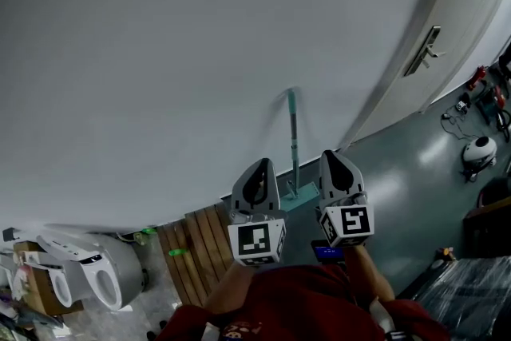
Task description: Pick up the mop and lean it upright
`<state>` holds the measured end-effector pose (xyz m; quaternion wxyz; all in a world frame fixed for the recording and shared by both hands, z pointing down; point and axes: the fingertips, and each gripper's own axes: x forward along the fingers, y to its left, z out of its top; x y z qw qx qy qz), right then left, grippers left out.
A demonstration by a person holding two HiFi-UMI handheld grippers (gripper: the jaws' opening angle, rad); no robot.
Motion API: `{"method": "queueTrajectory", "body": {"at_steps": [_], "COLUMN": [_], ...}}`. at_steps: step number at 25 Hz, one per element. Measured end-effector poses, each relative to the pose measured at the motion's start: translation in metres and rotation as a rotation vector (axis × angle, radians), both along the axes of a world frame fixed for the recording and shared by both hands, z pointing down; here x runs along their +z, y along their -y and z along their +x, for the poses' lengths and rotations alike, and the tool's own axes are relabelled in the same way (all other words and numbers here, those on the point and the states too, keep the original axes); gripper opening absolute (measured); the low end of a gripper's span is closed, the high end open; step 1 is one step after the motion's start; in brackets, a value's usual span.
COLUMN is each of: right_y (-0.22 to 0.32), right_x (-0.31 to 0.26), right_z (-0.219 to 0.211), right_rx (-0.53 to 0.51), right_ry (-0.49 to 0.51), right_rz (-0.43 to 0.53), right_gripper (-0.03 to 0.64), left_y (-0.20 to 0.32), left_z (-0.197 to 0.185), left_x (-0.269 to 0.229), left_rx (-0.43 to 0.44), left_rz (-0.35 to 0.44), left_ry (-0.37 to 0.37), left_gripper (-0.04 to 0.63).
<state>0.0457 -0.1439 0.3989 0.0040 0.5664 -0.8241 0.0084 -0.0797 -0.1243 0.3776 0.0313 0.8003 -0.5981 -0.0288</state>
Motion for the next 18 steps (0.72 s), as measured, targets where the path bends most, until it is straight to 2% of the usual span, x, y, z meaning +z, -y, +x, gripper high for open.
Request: {"method": "queueTrajectory", "body": {"at_steps": [7,18], "right_y": [0.027,0.086], "right_x": [0.0,0.005], "right_z": [-0.023,-0.021], "right_rx": [0.039,0.03], "right_ry": [-0.004,0.004], "right_rz": [0.005,-0.007], "right_gripper": [0.018,0.018], "left_y": [0.033,0.082], "left_z": [-0.024,-0.015], "left_x": [0.001,0.009], "left_rx": [0.038,0.026], "left_rz": [0.006,-0.007], "left_ry": [0.004,0.023], "left_gripper": [0.014,0.014]}}
